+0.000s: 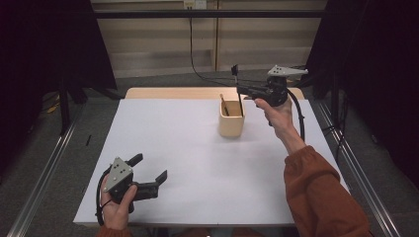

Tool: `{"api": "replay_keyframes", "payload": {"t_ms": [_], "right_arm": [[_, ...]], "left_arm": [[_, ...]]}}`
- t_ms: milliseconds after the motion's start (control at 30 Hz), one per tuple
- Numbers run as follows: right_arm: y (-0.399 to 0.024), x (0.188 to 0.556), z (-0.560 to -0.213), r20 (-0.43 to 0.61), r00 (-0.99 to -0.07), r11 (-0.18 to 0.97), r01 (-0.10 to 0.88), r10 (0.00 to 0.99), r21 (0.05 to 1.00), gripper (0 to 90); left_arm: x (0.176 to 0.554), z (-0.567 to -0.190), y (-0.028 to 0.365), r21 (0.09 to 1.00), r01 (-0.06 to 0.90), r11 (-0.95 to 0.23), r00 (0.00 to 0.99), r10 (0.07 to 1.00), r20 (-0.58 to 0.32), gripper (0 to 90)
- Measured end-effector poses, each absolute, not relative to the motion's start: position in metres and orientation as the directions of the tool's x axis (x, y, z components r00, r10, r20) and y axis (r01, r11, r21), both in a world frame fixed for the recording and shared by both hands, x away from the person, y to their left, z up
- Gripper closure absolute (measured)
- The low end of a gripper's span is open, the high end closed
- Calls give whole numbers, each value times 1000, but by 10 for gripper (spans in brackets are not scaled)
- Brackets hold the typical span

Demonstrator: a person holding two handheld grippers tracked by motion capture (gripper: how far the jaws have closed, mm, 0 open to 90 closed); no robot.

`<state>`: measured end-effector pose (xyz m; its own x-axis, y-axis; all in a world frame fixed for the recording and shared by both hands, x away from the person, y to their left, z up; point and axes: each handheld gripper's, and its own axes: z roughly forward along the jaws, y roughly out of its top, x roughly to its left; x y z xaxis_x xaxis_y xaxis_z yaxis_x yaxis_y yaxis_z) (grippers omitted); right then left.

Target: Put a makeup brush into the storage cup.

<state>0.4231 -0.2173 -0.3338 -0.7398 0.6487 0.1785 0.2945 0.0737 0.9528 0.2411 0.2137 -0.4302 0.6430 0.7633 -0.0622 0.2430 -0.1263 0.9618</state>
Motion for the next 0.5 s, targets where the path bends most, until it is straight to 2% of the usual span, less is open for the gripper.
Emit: {"api": "replay_keyframes", "payload": {"t_ms": [500], "right_arm": [[-213, 435, -322, 160, -731, 74, 277, 663, 958, 856]], "left_arm": [[242, -431, 214, 962, 240, -126, 647, 760, -62, 18]]}}
